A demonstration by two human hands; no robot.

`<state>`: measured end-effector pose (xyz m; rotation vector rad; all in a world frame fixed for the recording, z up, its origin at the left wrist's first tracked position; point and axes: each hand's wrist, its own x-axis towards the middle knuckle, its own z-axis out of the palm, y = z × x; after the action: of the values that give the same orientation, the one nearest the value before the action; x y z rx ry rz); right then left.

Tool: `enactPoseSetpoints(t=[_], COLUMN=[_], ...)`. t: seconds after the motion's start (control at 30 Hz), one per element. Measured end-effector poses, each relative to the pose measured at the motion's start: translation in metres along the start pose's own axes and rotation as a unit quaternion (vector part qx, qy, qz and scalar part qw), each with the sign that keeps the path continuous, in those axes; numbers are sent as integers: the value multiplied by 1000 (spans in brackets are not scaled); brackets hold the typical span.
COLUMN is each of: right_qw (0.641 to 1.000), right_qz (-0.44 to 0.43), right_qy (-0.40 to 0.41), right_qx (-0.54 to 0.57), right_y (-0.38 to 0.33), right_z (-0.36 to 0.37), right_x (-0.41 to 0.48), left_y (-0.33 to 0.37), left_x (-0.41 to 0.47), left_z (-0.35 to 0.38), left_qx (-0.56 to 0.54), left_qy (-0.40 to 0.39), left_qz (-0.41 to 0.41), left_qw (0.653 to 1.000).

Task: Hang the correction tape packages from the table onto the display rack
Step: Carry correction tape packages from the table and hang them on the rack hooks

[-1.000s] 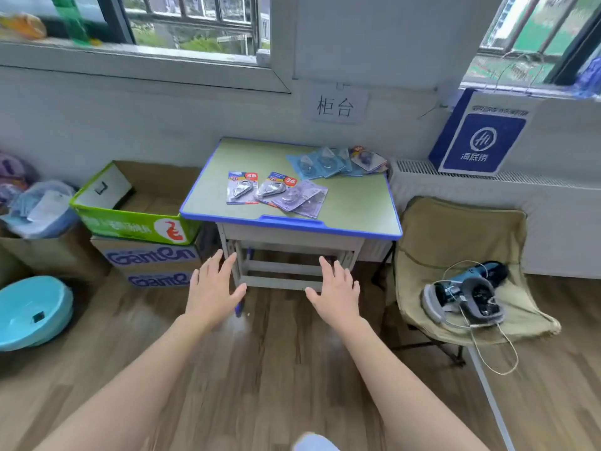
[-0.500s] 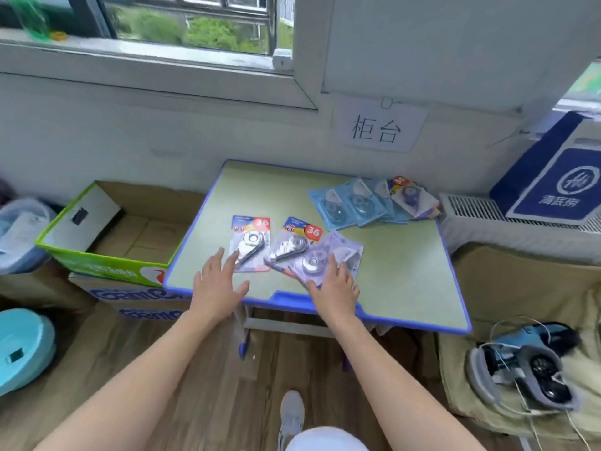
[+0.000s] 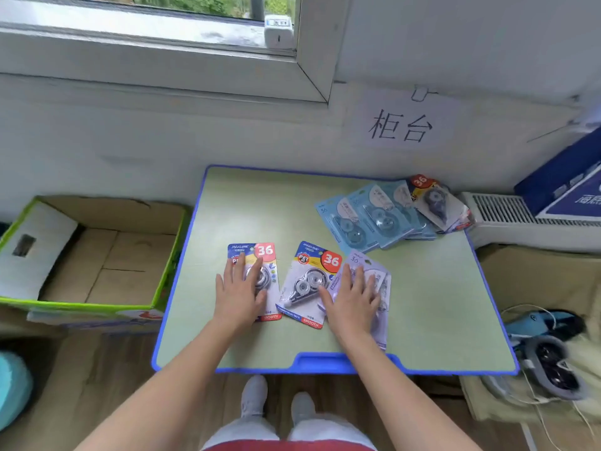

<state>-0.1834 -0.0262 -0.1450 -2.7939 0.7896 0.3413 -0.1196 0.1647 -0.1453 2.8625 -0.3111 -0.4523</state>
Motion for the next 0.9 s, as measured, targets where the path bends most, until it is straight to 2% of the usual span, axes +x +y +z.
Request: enactPoseSetpoints(t=[0.13,0.33,0.63,0.9], right_qw=[1000,1000,995,992], right_qz=[1,13,98,116], right_qy=[4,-2,4,39], right_qx=[30,9,13,43], right_y=[1,3,-5,-9], right_z=[3,9,9,2], right_x=[6,3,-4,-9], left_y=[-19,-32,-34,-35], left_x=[24,47,46,45], left_z=[-10,-15,-7,-7], left_qx=[-17,-20,-24,-21], left_qy=[28,18,65,71], left_qz=[16,24,54,68], left_qw=[999,999,996,995])
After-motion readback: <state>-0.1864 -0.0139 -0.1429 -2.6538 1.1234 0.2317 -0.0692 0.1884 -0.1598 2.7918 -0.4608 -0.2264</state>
